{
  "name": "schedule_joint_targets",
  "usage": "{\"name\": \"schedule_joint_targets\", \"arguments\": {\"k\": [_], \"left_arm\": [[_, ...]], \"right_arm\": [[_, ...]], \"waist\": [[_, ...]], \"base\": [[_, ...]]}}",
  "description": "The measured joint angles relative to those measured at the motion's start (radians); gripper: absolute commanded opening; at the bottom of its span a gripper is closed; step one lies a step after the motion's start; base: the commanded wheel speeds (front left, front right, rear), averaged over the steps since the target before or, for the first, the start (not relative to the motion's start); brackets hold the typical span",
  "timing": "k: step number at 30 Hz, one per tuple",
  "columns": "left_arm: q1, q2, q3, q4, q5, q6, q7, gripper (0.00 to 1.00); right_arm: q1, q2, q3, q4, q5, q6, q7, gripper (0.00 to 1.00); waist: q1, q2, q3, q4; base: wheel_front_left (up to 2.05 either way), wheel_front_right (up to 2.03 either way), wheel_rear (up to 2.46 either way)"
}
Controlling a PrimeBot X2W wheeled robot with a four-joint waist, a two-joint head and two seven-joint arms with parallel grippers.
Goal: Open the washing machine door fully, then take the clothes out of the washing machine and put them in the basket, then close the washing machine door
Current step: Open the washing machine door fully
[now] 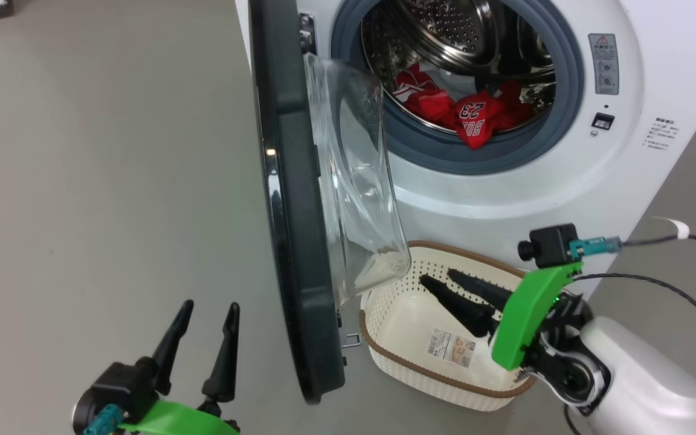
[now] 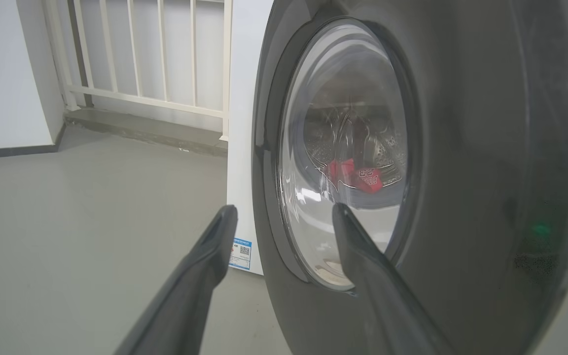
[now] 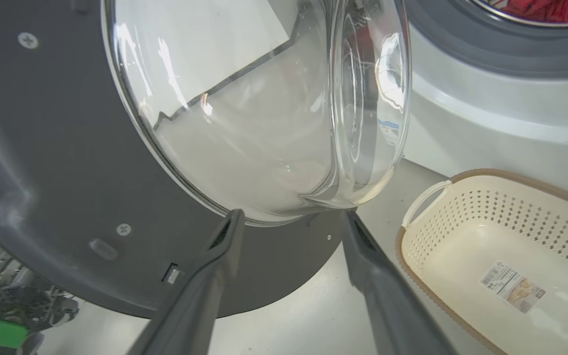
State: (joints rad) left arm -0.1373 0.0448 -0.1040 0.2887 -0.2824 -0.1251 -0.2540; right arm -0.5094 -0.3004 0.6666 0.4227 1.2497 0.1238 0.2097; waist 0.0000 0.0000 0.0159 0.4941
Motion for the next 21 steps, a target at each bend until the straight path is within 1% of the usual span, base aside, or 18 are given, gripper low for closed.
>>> {"name": "schedule_joint_targets", "arguments": {"k": [2, 7, 10, 13, 16, 21], "left_arm": [[0.001, 0.001, 0.006, -0.006, 0.0, 0.0, 0.0, 1.0], [0.009, 0.001, 0.028, -0.029, 0.007, 0.0, 0.0, 1.0], [0.026, 0.001, 0.039, -0.039, 0.008, 0.0, 0.0, 1.0], [0.034, 0.001, 0.05, -0.058, 0.009, 0.0, 0.0, 1.0], [0.036, 0.0, 0.056, -0.068, 0.015, 0.0, 0.0, 1.0], [0.037, 0.0, 0.062, -0.077, 0.018, 0.0, 0.0, 1.0]], "right_arm": [[0.001, -0.022, 0.035, 0.02, -0.078, 0.0, -0.087, 1.0], [0.01, -0.031, 0.073, 0.118, -0.208, 0.0, -0.29, 1.0], [0.01, -0.02, 0.074, 0.189, -0.27, 0.0, -0.391, 1.0], [0.01, 0.01, 0.053, 0.254, -0.337, 0.0, -0.442, 1.0], [0.01, 0.04, -0.007, 0.295, -0.425, 0.0, -0.457, 1.0], [0.019, 0.089, -0.259, 0.221, -0.67, 0.0, -0.458, 1.0]], "waist": [[0.0, 0.0, -0.005, -0.004], [0.0, 0.0, -0.011, -0.017], [0.0, 0.0, -0.011, -0.024], [0.0, 0.0, -0.01, -0.031], [0.0, 0.0, -0.008, -0.037], [0.0, 0.0, -0.003, -0.047]], "base": [[0.0, 0.0, 0.0], [0.0, 0.0, 0.0], [0.0, 0.0, 0.0], [0.0, 0.0, 0.0], [0.0, 0.0, 0.0], [0.0, 0.0, 0.0]]}}
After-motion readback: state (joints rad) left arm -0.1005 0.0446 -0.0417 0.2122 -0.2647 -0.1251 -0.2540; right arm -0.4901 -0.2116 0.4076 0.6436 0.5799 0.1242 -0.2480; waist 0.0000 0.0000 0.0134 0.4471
